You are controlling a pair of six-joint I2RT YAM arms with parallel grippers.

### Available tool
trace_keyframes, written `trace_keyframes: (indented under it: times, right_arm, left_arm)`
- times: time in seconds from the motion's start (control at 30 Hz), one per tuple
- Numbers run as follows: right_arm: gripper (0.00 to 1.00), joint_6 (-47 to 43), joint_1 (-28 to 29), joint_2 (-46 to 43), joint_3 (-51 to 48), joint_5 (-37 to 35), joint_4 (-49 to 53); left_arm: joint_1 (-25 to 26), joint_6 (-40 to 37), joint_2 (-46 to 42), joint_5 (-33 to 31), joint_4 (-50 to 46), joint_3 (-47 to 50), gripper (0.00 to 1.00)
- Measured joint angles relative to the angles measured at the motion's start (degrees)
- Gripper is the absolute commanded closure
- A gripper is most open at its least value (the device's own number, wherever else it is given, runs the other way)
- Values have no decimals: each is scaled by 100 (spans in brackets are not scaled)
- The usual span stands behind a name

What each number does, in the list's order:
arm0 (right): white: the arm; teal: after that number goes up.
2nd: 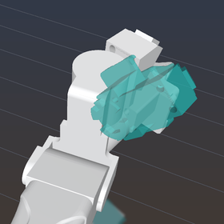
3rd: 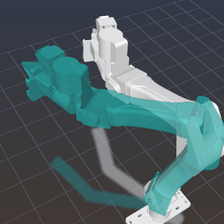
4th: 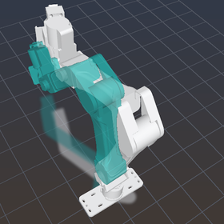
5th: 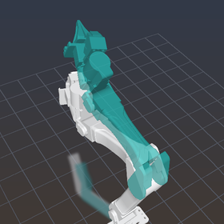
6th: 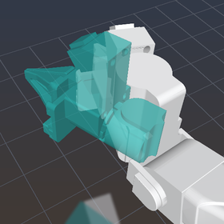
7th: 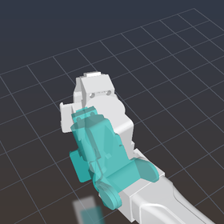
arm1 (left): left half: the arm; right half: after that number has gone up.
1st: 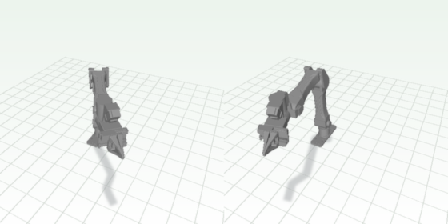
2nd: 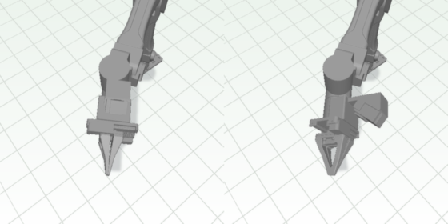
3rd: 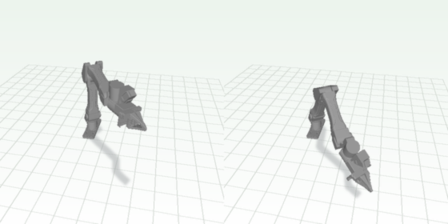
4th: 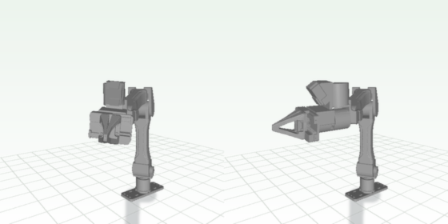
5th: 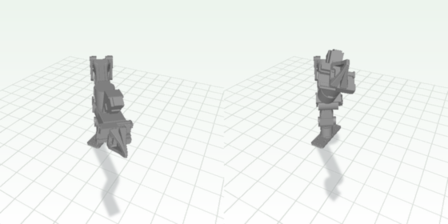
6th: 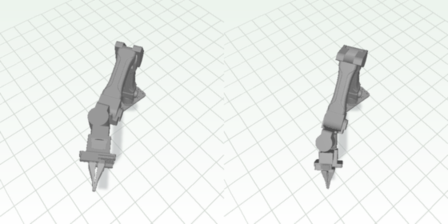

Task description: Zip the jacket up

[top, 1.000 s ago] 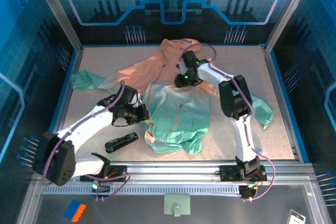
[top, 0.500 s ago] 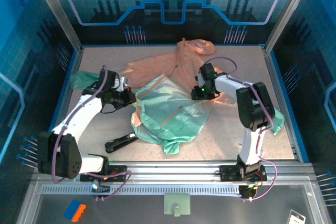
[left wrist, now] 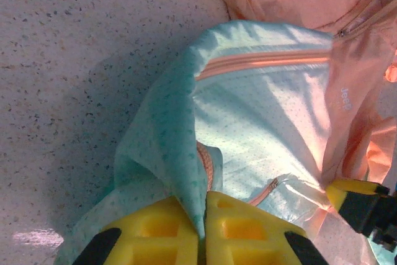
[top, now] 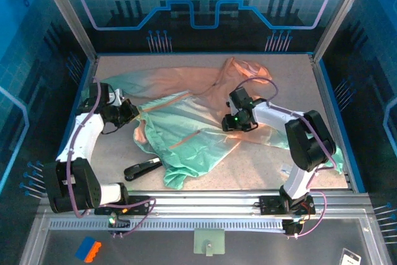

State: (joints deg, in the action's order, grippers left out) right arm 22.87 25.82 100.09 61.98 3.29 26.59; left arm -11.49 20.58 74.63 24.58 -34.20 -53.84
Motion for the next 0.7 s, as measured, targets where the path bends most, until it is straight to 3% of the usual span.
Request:
trace_keyframes:
  times: [0.07,0.2,0.4,0.53,0.63,0.7]
  right_arm:
    - [58,-59,0,0,339,-48,109]
    - [57,-234,0,50,1226,-166,258]
    - [57,-520,-55,907,2787,-177,354]
    - [57,-688,-162,1786,3783,-138,439]
    - [57,-798,-269,2361,4402,-72,505]
    - [57,-863,-345,2754,4865,0,570]
  left_arm:
    - [2,-9,4,-2,15,-2,83]
    - [-4,-59,4,-9,20,-11,86]
    - [-63,-306,55,-149,-39,-275,68]
    - [-42,-505,50,-433,-164,-649,64]
    - [205,-721,31,-778,-151,-935,60]
    - [625,-876,50,-960,-76,-1117,56]
